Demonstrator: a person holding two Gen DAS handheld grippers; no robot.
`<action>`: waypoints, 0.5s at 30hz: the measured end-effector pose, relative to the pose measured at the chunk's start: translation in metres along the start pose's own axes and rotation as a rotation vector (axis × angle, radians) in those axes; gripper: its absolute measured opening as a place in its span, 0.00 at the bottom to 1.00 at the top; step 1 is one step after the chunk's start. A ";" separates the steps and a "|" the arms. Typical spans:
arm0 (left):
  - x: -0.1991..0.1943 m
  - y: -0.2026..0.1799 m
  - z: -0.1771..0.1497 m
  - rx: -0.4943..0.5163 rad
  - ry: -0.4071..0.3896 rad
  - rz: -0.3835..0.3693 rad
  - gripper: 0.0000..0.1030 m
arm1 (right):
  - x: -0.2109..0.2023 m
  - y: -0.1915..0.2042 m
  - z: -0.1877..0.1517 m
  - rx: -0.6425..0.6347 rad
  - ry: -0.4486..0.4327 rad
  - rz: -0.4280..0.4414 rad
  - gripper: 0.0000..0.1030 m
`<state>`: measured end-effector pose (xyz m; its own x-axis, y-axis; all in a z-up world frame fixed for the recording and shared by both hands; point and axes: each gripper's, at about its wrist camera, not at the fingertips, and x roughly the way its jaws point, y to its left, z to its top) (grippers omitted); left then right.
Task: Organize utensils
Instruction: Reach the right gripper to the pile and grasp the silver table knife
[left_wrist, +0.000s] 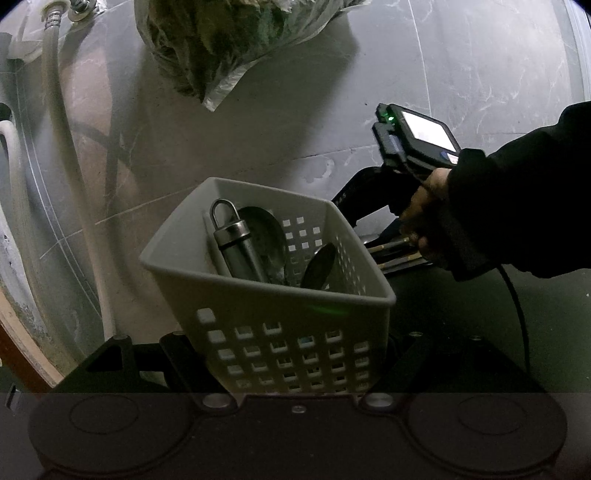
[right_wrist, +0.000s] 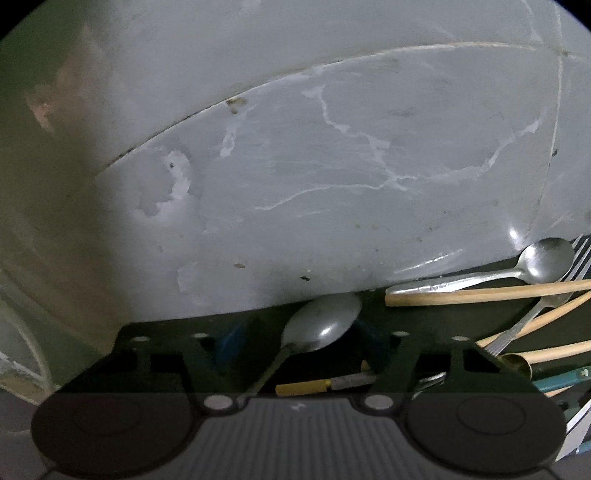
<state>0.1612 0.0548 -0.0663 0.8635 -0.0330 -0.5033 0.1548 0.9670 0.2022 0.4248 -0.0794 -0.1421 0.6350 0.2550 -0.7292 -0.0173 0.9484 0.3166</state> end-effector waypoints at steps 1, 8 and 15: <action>0.000 0.000 0.000 0.000 0.000 0.000 0.79 | 0.001 0.005 -0.002 -0.008 -0.006 -0.016 0.59; 0.000 0.000 0.000 -0.001 0.000 0.001 0.79 | 0.005 0.021 -0.011 -0.006 -0.031 -0.073 0.42; 0.001 -0.001 0.000 -0.004 -0.002 0.005 0.79 | 0.005 0.030 -0.009 0.040 -0.019 -0.036 0.21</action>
<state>0.1619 0.0543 -0.0671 0.8650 -0.0289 -0.5009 0.1489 0.9682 0.2012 0.4205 -0.0476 -0.1417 0.6489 0.2172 -0.7292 0.0362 0.9485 0.3148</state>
